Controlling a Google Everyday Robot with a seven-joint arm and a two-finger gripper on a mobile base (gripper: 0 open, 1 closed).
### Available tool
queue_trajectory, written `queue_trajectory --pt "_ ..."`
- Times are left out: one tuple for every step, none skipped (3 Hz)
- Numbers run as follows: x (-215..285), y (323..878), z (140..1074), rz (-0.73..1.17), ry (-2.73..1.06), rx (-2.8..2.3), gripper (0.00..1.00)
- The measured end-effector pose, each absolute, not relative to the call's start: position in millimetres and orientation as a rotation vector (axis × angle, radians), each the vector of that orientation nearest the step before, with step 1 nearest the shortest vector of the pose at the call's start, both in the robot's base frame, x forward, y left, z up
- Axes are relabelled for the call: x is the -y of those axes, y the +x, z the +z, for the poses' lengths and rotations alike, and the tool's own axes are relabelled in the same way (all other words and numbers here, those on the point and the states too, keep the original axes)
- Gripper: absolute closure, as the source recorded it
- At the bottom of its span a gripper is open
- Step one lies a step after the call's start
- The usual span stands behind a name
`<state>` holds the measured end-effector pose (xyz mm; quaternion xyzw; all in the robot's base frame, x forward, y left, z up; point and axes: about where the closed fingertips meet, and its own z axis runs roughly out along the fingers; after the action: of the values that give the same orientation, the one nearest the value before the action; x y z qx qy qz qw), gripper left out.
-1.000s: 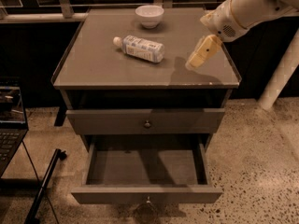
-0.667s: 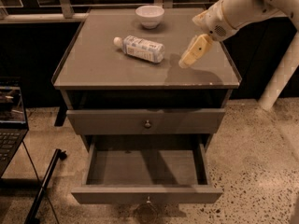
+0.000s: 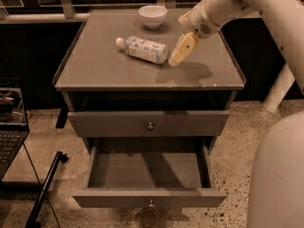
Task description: Place blue plastic bottle into middle drawer
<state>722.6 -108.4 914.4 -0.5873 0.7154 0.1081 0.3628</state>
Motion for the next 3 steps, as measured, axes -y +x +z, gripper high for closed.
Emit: queue_trajectory --pt "92 741 903 0.279 -1.563 -1.847 0.0" --pt "83 756 880 0.29 -1.6 -1.896 0.0" --pt "81 766 856 0.308 -1.616 -1.963 0.0"
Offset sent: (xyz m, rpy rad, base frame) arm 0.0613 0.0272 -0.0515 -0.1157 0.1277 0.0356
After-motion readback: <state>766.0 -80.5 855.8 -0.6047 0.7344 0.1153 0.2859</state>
